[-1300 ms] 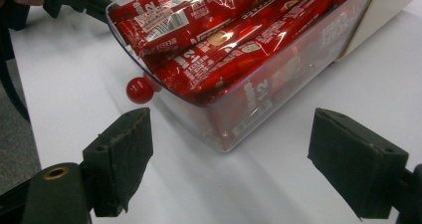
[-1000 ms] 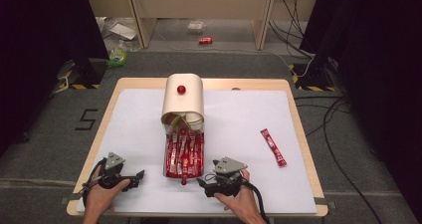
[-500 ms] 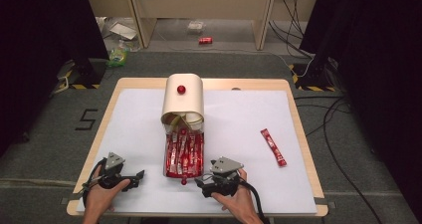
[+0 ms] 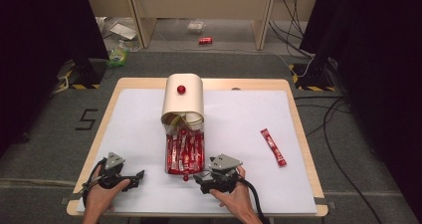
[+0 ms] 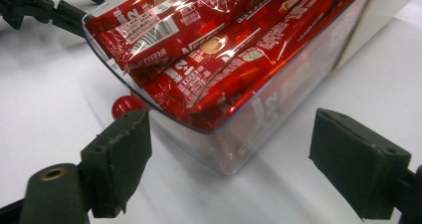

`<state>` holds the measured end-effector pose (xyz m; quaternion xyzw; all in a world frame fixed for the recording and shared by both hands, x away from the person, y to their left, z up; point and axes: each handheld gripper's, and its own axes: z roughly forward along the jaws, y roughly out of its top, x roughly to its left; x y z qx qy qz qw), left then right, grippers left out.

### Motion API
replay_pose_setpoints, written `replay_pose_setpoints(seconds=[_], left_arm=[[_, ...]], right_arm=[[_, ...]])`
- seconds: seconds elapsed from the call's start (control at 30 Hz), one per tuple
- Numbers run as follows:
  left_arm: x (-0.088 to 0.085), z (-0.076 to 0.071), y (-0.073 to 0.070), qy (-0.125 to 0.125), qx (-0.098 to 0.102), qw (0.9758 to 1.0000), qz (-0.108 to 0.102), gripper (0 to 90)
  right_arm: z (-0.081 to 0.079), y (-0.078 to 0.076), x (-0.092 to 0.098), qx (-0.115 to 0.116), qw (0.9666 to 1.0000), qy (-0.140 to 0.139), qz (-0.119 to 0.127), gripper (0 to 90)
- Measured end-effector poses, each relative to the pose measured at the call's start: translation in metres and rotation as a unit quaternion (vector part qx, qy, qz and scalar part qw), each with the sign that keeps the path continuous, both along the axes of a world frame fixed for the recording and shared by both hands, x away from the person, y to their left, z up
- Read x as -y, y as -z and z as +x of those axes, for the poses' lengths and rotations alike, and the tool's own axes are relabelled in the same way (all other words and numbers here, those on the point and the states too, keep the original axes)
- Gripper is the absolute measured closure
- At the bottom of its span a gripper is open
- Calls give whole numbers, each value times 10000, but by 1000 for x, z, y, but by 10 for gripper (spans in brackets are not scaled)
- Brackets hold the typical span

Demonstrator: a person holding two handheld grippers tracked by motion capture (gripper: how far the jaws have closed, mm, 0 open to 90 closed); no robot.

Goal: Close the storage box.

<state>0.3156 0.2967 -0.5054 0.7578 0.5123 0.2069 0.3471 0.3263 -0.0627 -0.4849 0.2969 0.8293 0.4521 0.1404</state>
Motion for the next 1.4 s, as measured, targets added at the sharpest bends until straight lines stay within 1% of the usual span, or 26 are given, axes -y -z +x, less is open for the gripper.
replay_pose_setpoints(seconds=[0.03, 0.2, 0.3, 0.4, 0.43, 0.5, 0.57, 0.87, 1.2, 1.4], left_arm=[[0, 0, 0, 0, -1, 10000, 0, 72], [0, 0, 0, 1, -1, 10000, 2, 72], [0, 0, 0, 0, 1, 10000, -1, 72], [0, 0, 0, -1, 0, 10000, -2, 72], [0, 0, 0, 0, -1, 10000, -3, 72], [0, 0, 0, 1, 1, 10000, -1, 72], [0, 0, 0, -1, 0, 10000, -1, 72], [0, 0, 0, 0, 1, 10000, -2, 72], [0, 0, 0, -1, 0, 10000, -2, 72], [0, 0, 0, 1, 0, 10000, 1, 72]], right_arm=[[0, -1, -2, 5, 10000, -23, 34, 170], [1, -2, -6, 35, 10000, -56, 42, 168], [3, -2, -8, 77, 10000, -2, 63, 168], [4, -2, -7, 69, 9999, 24, 111, 165], [5, -3, -8, 119, 9998, 45, 134, 165], [6, -4, -7, 139, 9998, 50, 138, 165], [7, -4, -7, 120, 9997, 72, 194, 165], [12, -5, -8, 183, 9996, 114, 188, 166], [21, -8, -6, 297, 9989, 239, 276, 184], [25, -7, -6, 319, 9985, 311, 333, 195]])
